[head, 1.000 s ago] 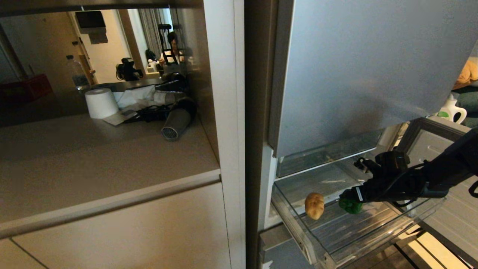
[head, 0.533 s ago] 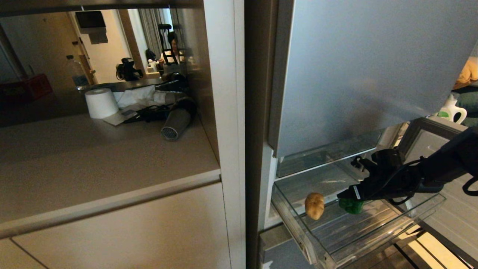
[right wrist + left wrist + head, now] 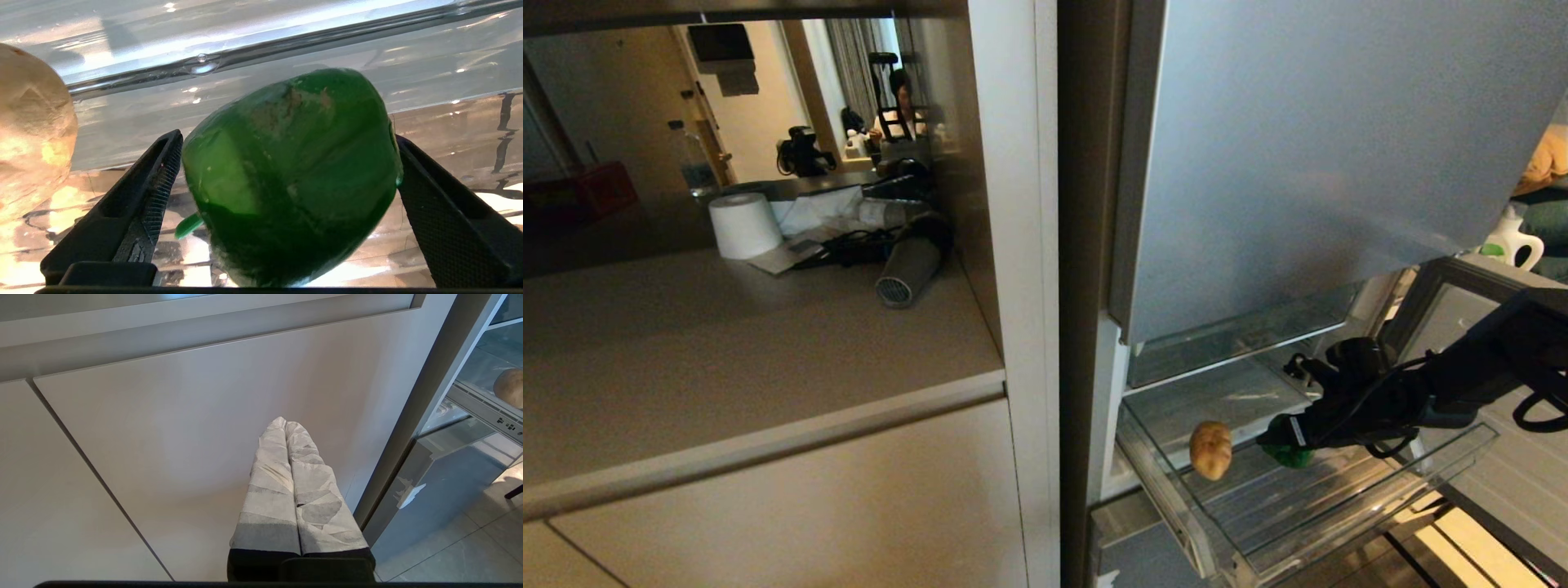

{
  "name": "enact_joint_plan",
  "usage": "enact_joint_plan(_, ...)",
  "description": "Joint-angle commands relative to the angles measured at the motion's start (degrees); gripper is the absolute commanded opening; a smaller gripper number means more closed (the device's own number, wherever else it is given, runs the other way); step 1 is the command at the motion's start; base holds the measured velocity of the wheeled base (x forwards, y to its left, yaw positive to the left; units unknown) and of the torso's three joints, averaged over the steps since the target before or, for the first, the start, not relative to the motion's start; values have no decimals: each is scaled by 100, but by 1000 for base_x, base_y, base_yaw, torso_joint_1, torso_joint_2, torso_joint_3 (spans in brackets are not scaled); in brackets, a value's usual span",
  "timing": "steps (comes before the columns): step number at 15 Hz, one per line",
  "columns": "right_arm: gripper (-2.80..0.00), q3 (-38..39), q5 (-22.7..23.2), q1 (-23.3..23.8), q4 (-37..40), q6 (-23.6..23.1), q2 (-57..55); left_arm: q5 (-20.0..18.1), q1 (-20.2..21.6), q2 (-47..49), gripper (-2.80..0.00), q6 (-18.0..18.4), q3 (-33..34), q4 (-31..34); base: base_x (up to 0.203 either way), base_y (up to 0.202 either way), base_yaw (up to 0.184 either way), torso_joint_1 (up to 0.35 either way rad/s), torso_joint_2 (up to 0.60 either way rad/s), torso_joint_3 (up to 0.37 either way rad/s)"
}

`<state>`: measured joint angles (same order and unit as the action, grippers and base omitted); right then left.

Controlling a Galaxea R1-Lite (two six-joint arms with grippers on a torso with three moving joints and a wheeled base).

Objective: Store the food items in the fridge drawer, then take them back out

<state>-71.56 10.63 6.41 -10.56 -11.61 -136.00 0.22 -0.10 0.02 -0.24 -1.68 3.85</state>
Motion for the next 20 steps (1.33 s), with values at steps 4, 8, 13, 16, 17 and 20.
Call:
enact_joint_plan(4,0,-34,9,0,-8,-17,-41,4,1,-2,-280,-2,-5,1,0,0,0,0,0,0)
enact_joint_plan(8,-280,-42,9,0,-25,-17,-49,4,1,-2,-280,-2,1,1,0,0,0,0,0,0)
enact_joint_plan(13,-280,-61,0,6,-2,-17,96,4,1,-2,-280,-2,1,1,0,0,0,0,0,0)
enact_joint_plan(16,-280,33,0,1,1,-12,474,4,1,-2,-280,-2,1,1,0,0,0,0,0,0)
enact_joint_plan(17,-280,67,0,0,5,-9,618,4,1,-2,-280,-2,-6,1,0,0,0,0,0,0)
enact_joint_plan(20,-280,407,0,-26,2,-14,1225,4,1,-2,-280,-2,1,1,0,0,0,0,0,0)
